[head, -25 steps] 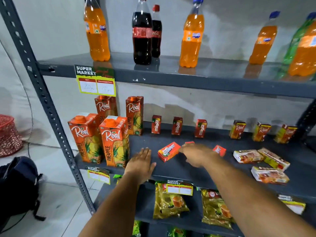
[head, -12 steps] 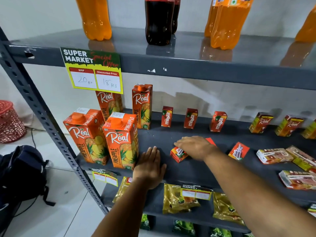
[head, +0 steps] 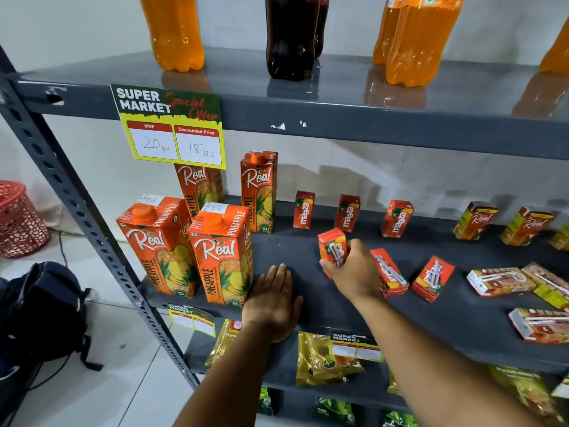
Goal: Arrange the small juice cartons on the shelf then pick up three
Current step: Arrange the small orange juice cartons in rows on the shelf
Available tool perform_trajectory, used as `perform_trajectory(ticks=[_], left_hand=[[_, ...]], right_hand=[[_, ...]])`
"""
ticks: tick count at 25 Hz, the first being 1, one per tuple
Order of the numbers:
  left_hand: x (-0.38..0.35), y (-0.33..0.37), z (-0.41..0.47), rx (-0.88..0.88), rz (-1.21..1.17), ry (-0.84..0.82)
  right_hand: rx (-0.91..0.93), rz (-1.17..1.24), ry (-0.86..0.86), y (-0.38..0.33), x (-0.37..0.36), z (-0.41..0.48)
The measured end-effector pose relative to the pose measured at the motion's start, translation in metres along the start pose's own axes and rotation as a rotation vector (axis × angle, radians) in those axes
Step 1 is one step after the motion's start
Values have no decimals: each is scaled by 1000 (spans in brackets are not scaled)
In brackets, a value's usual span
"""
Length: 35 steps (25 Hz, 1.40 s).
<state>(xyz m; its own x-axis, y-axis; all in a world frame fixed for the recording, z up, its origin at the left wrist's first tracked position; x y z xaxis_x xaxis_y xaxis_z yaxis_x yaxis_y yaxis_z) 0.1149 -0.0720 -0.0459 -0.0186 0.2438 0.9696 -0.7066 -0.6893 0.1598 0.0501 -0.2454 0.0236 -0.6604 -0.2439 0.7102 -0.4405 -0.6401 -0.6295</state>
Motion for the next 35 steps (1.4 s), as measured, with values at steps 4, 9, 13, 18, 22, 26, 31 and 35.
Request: perform_trajectory(ticks=[4,9,13,18,22,26,31,35], left_hand=[[0,0,0,3,8,-1],[2,1,0,3,14,-3],[1,2,0,0,8,-17],[-2,0,0,-5,45,7],[-4,1,1,-5,58,9],[-3,1,1,4,59,9],[-1,2,1,4,56,5],[-3,1,0,1,70,2]], right_hand=[[-157,125,119,10,-3,-15],[-207,185,103,11,-9,-21],[-164,208,133,1,8,-19],[-46,-177,-101,-24,6,21],[204,-486,-530,-52,-13,33],[488,-595,-729,-74,-15,24],[1048,-886,-727,-90,-18,13],[1192,-859,-653,-91,-16,8]])
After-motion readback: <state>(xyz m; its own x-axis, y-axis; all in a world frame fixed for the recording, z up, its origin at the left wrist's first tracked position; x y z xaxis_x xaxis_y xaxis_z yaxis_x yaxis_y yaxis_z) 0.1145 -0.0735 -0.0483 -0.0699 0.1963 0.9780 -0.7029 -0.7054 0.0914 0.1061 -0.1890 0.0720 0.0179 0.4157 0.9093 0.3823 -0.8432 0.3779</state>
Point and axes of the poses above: each hand's wrist, its own z-axis towards the middle knuckle, its own x-axis out of the back of the hand, y = z × x, the point moved 9 cm from there along z, towards the middle knuckle, and after that the axes turned 7 degrees about y, right-handed, at the moved point
